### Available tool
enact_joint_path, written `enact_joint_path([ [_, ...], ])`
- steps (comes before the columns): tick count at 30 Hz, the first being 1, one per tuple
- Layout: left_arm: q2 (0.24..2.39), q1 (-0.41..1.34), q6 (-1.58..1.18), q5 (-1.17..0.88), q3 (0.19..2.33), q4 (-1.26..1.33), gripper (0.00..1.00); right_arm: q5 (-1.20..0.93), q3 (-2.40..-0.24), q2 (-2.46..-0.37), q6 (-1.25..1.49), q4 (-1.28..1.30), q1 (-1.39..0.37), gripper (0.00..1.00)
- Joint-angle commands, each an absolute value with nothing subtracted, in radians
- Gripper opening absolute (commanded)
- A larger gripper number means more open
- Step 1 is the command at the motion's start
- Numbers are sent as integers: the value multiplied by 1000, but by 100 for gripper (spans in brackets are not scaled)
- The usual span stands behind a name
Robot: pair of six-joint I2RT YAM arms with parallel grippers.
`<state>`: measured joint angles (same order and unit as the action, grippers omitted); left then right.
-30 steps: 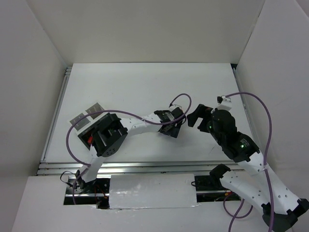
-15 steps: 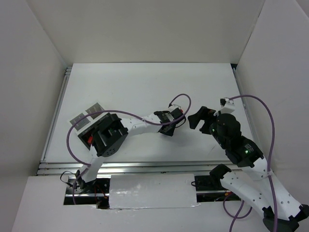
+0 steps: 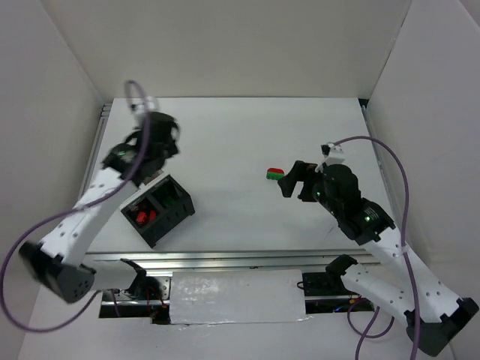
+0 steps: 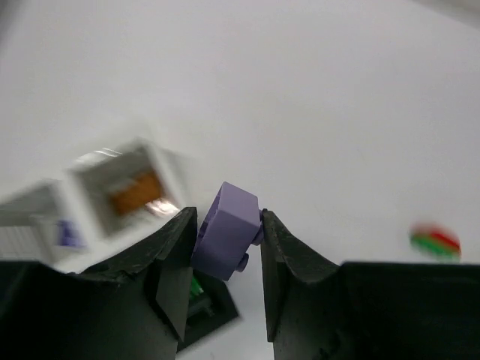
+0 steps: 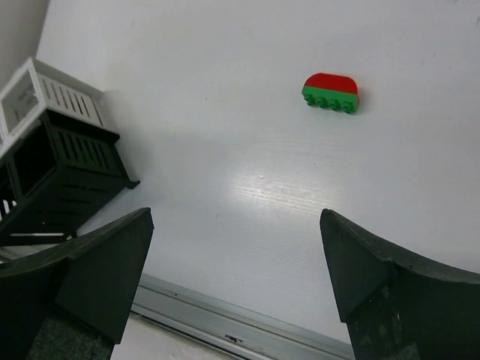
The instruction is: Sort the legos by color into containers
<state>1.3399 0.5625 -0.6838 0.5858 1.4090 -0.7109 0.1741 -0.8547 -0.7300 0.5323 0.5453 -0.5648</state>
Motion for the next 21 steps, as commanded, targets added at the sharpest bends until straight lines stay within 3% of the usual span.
enact_joint_path([
  [1, 1177, 361, -664, 676, 1348, -880, 0, 83, -919, -828, 465, 508, -565, 100],
  [5, 1112, 136, -582, 631, 1260, -888, 0, 43, -897, -868, 440, 456, -569, 100],
  [9, 1056, 63, -560, 586, 1165, -856, 0, 23, -871, -851, 436, 428, -568, 100],
  [21, 1075, 58, -568, 555, 1063, -792, 0, -21, -841, -790, 431, 410, -569, 100],
])
